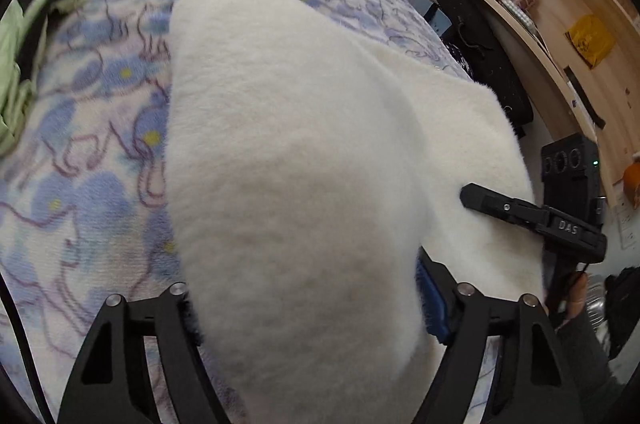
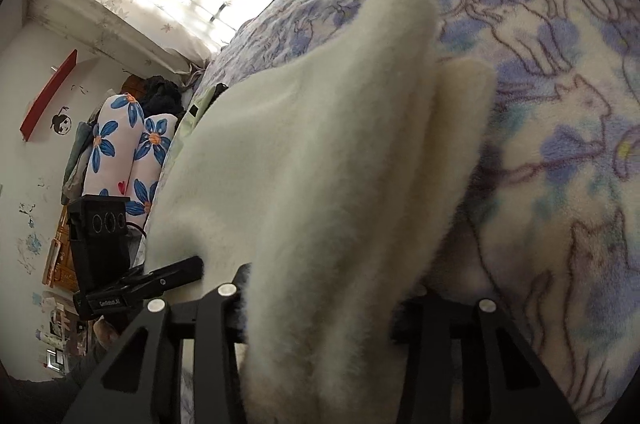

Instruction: Fold large clothes

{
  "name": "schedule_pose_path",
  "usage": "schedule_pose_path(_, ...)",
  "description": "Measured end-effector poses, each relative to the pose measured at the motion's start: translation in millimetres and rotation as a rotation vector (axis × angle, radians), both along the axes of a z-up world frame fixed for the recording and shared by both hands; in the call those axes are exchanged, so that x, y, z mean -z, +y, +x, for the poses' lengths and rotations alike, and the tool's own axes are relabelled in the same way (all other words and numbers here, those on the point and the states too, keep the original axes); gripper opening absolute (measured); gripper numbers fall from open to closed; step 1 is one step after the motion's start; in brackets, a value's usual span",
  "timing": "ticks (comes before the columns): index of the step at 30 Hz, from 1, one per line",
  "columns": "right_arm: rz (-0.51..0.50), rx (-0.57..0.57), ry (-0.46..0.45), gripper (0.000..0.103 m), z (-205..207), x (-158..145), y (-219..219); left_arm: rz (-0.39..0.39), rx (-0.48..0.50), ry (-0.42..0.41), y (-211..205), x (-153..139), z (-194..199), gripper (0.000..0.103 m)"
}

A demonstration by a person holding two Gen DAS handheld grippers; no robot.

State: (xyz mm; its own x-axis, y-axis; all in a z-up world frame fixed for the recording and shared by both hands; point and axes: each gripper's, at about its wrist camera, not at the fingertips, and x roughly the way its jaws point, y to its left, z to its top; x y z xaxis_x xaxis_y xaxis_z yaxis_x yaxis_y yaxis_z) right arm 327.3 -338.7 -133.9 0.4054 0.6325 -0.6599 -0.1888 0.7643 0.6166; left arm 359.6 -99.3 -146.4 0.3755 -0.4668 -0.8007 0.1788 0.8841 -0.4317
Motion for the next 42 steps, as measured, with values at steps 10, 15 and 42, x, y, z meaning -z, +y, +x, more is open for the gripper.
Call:
schedule_pose_path(10, -0.041, -0.061, -0.068, 0.041, -27, -44, 76, 0.003, -0.021, -0.015, 66, -45, -32, 0.074)
schedule_pose_path(15, -0.011, -0.118, -0.113, 0.041, -17, -68, 139, 0.023, -0.082, -0.06, 135, -81, -45, 0.073)
schedule_pose_path(42, 0.048, -0.152, -0.07, 0.059, 200, 27, 387, 0.157, -0.262, -0.116, 486, -25, 141, 0.103)
